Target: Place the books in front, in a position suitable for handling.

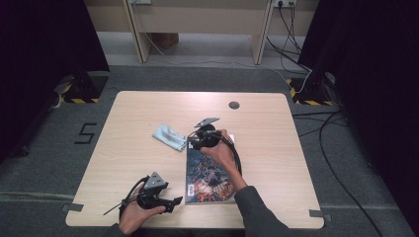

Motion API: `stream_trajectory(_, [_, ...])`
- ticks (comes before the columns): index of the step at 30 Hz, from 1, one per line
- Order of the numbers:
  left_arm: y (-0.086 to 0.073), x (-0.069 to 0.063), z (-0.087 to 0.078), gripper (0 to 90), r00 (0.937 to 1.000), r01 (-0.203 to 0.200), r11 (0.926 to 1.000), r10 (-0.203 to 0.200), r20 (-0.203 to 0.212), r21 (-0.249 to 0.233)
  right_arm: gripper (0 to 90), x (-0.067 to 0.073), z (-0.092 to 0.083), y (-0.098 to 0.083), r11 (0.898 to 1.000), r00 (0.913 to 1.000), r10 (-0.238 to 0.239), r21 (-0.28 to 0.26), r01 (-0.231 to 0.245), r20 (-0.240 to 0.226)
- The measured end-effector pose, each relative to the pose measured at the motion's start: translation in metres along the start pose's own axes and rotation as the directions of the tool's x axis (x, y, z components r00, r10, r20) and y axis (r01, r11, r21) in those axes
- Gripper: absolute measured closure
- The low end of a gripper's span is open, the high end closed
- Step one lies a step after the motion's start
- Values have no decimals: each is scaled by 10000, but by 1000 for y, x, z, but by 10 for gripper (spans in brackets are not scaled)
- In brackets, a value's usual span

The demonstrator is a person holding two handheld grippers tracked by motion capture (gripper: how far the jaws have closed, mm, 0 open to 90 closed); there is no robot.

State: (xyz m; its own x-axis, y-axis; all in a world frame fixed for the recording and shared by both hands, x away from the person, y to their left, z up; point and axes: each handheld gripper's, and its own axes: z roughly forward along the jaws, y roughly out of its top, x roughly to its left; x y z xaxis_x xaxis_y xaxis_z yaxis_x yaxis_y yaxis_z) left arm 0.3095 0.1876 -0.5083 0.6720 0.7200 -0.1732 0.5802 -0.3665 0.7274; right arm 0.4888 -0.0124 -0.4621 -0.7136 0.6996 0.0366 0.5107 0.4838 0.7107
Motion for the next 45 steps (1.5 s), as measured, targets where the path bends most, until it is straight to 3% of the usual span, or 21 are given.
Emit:
stream_trajectory(10, [1, 1, -2, 196, 9999, -92, 10000, 92, -67, -8, 596, 18, 41, 18, 9982, 9988, -369, 466, 384, -316])
stream_trajectory(16, [0, -1, -1, 196, 9999, -122, 9999, 122, 33, 59, 553, 17, 52, 23, 9977, 9998, -178, 656, 183, -76])
stream_trajectory(18, [0, -2, 0, 196, 9999, -154, 9998, 153, 64, 98, 537, 17, 55, 25, 9974, 9997, -150, 697, 163, -190])
stream_trajectory(27, [1, -3, 0, 197, 9997, -187, 9998, 187, 131, 37, 509, 24, 66, 27, 9916, 9993, -339, 1248, 353, -131])
stream_trajectory(31, [1, -2, -1, 197, 9998, -185, 9998, 184, 109, 3, 570, 28, 75, 26, 9869, 9988, -452, 1541, 476, -190])
stream_trajectory(33, [1, -2, -1, 197, 9998, -188, 9998, 188, 89, 24, 606, 29, 75, 26, 9876, 9992, -289, 1535, 330, -289])
stream_trajectory(37, [1, -2, -1, 197, 9998, -175, 9998, 175, 77, 0, 667, 28, 74, 24, 9887, 9990, 34, 1498, 31, -435])
stream_trajectory(41, [1, -2, -2, 197, 9998, -173, 9998, 173, 54, -46, 768, 26, 73, 20, 9903, 9954, 417, 1354, -297, -863])
stream_trajectory(45, [1, -2, -2, 197, 9998, -180, 9998, 180, 52, -21, 795, 27, 72, 21, 9926, 9952, 358, 1191, -248, -912])
